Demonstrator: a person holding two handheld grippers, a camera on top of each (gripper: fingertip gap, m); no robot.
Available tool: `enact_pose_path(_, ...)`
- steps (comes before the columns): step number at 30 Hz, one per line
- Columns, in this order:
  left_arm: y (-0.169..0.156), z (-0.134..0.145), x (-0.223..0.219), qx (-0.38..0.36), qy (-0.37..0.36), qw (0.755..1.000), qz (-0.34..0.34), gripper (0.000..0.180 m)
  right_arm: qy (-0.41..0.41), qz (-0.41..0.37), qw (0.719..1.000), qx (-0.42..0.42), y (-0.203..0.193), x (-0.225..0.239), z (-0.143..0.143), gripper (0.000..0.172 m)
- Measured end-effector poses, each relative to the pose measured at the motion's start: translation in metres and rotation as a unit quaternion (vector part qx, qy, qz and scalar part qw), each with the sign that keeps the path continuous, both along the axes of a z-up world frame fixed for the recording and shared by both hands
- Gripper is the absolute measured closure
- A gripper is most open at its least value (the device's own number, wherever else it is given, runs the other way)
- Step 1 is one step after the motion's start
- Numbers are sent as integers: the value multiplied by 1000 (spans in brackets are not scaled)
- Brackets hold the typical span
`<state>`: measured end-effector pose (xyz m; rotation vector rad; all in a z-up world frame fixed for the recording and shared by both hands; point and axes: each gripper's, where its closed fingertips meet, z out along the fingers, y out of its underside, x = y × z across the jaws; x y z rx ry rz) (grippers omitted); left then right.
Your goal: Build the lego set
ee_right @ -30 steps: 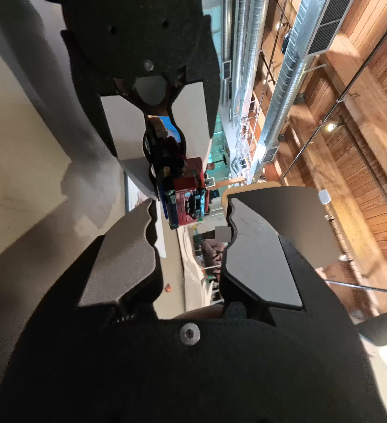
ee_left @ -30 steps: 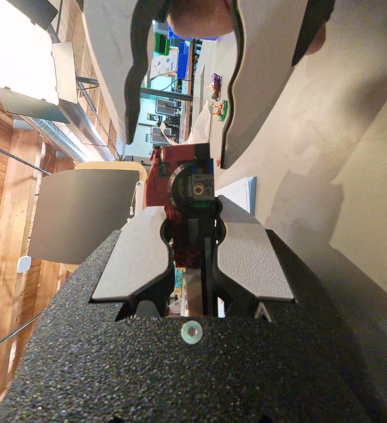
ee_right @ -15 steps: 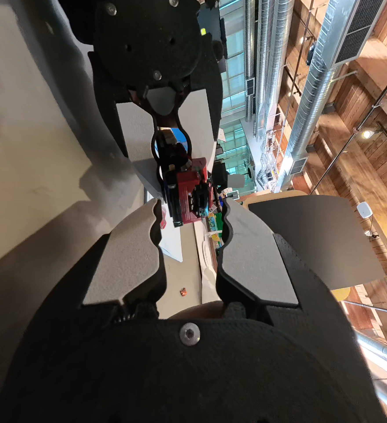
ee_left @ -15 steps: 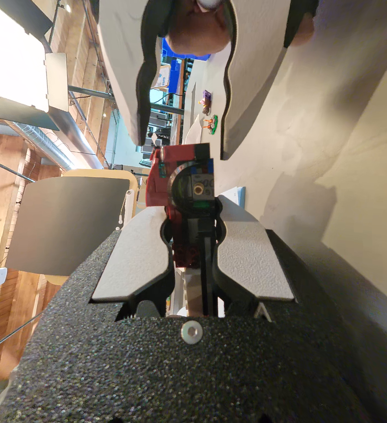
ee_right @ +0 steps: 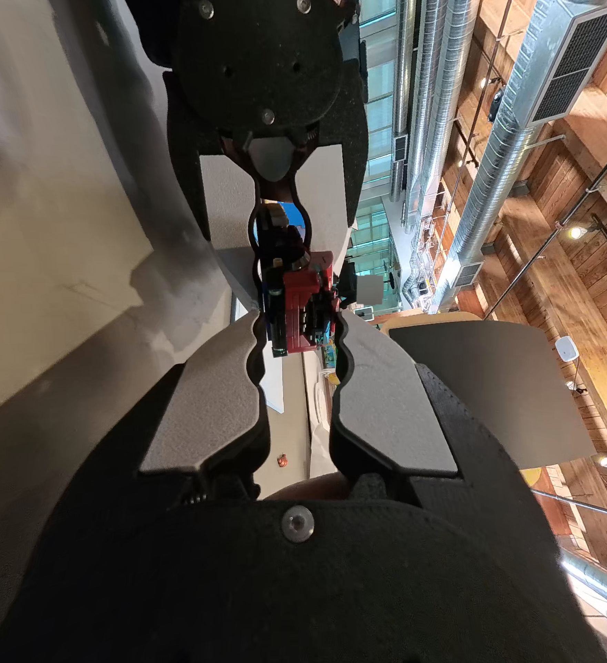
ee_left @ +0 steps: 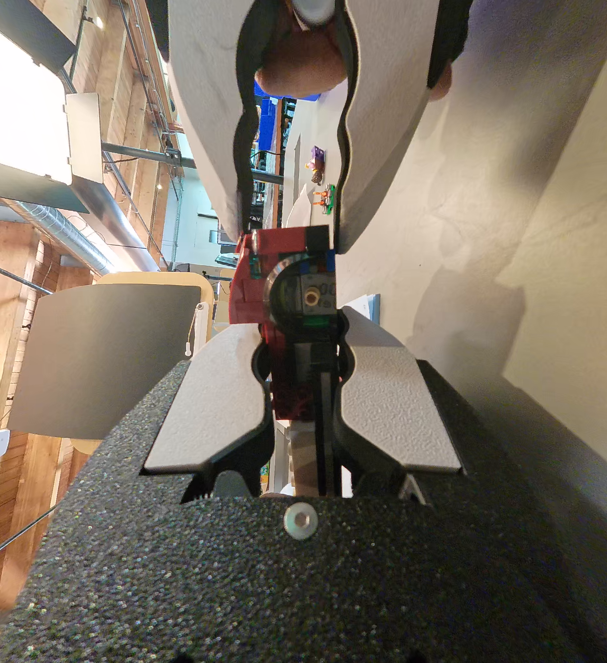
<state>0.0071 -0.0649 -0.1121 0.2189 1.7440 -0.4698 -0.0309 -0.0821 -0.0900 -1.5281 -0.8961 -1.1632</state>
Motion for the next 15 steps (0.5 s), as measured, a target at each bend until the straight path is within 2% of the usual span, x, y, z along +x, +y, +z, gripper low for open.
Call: enact_pose_path(15,0,0,1,6,-4,1000,-1,146,-19,-3,1000,-11,1,-1,-2,136)
